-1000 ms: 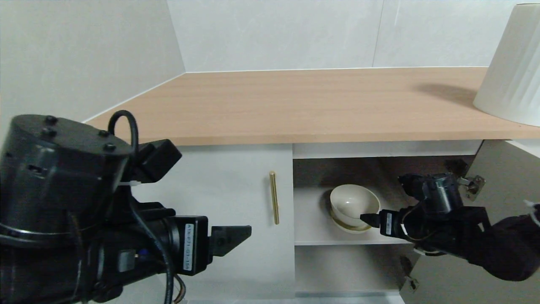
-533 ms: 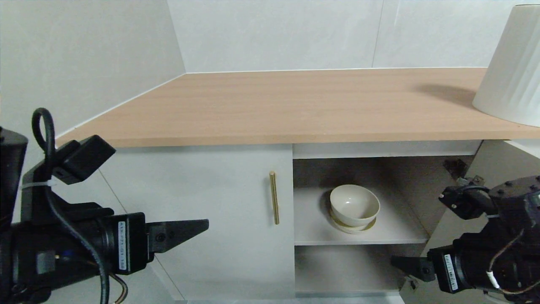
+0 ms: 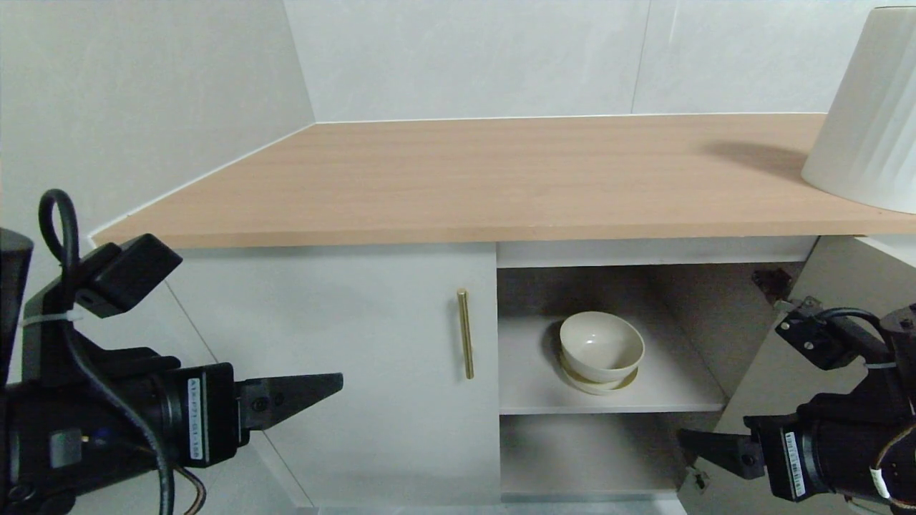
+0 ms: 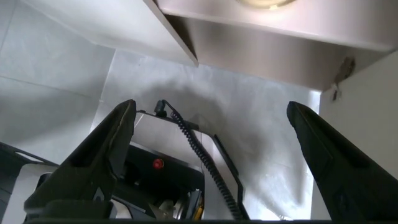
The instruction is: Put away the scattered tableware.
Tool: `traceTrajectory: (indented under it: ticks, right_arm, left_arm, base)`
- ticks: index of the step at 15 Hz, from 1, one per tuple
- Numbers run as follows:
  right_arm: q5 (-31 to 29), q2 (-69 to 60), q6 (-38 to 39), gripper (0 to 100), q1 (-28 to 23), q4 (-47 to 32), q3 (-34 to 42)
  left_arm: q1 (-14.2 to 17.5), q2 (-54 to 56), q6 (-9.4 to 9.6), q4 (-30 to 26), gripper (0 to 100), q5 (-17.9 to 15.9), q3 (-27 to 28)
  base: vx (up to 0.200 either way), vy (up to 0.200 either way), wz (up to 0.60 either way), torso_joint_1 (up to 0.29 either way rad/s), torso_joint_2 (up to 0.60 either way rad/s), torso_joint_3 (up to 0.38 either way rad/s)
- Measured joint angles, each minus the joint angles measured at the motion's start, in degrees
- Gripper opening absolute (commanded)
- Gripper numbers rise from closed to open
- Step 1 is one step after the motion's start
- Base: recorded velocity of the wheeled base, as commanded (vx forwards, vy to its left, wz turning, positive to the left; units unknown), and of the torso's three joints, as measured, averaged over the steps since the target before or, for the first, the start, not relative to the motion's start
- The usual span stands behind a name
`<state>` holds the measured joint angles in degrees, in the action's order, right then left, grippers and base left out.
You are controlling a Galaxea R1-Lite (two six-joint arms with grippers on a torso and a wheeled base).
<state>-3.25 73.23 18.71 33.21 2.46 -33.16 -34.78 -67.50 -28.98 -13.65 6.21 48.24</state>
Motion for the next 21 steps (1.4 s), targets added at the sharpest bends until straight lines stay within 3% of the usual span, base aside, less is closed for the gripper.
traceTrajectory:
  ticks: [19, 21]
  right_arm:
    - [0.0, 1.0, -0.1, 100, 0.1, 0.0, 0.7]
    - [0.0, 1.0, -0.1, 100, 0.1, 0.0, 0.8]
  left_arm:
    - [-0.1, -1.2, -0.09, -0.1, 100, 0.0, -0.3]
    - [-0.1, -1.2, -0.09, -0.1, 100, 0.0, -0.3]
  base:
    - [-0.2, 0.0, 0.0, 0.002, 0.0, 0.002]
    - [0.0, 0.0, 0.0, 0.0, 0.0, 0.0]
